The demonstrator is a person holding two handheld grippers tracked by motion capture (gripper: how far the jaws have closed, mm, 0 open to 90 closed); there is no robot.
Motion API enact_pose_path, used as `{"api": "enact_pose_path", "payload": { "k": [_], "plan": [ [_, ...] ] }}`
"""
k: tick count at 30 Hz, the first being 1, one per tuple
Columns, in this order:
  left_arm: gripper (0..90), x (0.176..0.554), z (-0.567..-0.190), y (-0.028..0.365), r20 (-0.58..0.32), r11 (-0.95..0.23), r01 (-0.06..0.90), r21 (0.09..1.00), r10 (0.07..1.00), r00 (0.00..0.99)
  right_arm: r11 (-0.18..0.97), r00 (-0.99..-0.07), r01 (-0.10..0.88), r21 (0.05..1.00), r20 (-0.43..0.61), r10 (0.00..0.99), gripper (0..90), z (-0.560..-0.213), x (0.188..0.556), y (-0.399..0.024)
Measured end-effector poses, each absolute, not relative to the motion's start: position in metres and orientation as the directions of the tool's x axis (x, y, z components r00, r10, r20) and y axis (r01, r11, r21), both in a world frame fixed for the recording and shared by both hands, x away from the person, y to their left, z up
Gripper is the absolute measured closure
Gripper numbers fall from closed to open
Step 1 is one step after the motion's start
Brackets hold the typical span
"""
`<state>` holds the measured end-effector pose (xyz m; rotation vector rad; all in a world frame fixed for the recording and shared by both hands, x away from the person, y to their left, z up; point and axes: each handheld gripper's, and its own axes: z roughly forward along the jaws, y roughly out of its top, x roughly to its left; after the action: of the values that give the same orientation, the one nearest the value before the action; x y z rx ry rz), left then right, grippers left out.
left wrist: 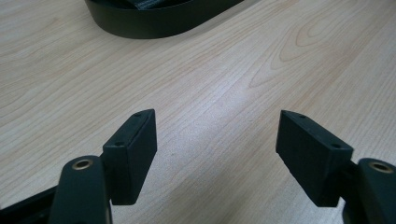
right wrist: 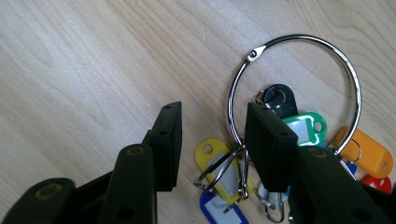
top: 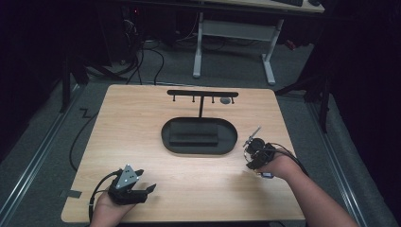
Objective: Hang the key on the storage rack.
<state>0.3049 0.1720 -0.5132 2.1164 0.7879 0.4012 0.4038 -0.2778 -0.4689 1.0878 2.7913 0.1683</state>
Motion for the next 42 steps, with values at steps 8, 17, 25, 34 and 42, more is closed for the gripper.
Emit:
{"api": "enact_pose_path", "payload": {
  "k": [8, 17, 25, 34, 42],
  "plan": [
    [29.7, 0.305, -0.513, 0.172, 0.005, -0.466, 0.395, 0.792, 0.652, 0.759, 0.746, -0.744, 0.658, 0.101, -0.070, 0.665, 62.1, -0.479, 0.414, -0.275],
    [29.7, 0.306, -0.514, 0.170, 0.011, -0.481, 0.391, 0.785, 0.642, 0.766, 0.742, -0.741, 0.668, 0.056, -0.049, 0.670, 67.3, -0.485, 0.426, -0.274],
    [29.8, 0.306, -0.514, 0.172, 0.000, -0.471, 0.397, 0.788, 0.644, 0.765, 0.735, -0.735, 0.678, 0.027, -0.010, 0.678, 75.6, -0.487, 0.435, -0.274],
    [29.9, 0.304, -0.513, 0.172, -0.009, -0.467, 0.396, 0.790, 0.638, 0.770, 0.749, -0.748, 0.663, 0.001, -0.016, 0.663, 86.1, -0.488, 0.440, -0.273],
    [30.1, 0.305, -0.512, 0.172, -0.007, -0.466, 0.392, 0.793, 0.637, 0.770, 0.766, -0.765, 0.642, -0.014, -0.067, 0.640, 86.7, -0.487, 0.435, -0.268]
  ]
}}
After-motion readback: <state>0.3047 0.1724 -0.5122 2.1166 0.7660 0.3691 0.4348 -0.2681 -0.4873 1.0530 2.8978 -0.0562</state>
